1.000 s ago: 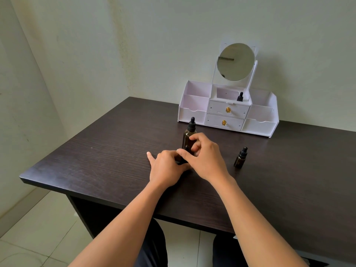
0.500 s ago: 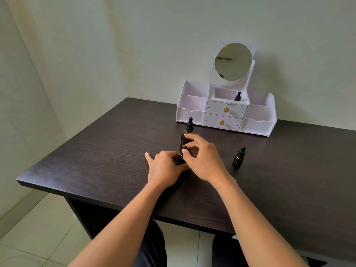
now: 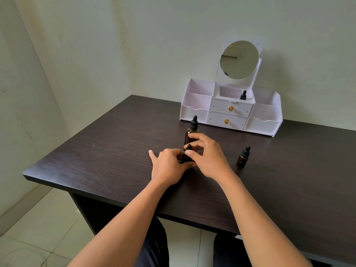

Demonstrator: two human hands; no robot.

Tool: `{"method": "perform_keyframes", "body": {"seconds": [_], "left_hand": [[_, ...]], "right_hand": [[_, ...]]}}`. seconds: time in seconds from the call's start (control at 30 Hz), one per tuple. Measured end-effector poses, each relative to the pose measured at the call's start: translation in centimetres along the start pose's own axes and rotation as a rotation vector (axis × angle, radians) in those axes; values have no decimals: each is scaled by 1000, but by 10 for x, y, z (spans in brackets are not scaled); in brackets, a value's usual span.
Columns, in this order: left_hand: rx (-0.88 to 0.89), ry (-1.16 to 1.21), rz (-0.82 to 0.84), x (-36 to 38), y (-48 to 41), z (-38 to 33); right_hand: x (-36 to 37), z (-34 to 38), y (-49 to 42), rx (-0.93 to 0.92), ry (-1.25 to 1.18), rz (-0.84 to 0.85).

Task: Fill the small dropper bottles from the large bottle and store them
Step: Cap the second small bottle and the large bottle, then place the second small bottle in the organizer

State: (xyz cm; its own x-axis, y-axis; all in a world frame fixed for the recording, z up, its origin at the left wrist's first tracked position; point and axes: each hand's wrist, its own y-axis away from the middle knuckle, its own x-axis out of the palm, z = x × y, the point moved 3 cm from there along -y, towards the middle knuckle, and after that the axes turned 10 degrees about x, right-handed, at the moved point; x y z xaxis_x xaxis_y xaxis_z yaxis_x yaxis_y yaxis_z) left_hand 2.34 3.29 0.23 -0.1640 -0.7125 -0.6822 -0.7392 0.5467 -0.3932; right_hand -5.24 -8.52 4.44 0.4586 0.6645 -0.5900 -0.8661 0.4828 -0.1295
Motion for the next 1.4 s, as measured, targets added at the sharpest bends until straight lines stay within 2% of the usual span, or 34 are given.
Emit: {"method": "perform_keyframes", "body": {"seconds": [0.27, 0.43, 0.67, 0.8, 0.93, 1.03, 1.4], "left_hand": [[-8, -40, 14, 0, -1, -1], [-22, -63, 27, -2, 1, -5], [0, -32, 25, -1, 3, -5], [-57, -22, 3, 0, 3, -4], [-186, 70, -63, -2, -10, -10], [-235, 73, -25, 2, -24, -19], [-192, 34, -62, 20, -33, -17]], "right_hand": [[15, -1, 4, 36, -78, -257], [20, 1, 5, 56, -72, -316], [6, -1, 10, 99, -81, -317], [-21, -6, 8, 88, -39, -342], [-65, -1, -6, 63, -15, -392], [-105, 8, -25, 43, 3, -449], [-207, 36, -122, 13, 125, -552]]}}
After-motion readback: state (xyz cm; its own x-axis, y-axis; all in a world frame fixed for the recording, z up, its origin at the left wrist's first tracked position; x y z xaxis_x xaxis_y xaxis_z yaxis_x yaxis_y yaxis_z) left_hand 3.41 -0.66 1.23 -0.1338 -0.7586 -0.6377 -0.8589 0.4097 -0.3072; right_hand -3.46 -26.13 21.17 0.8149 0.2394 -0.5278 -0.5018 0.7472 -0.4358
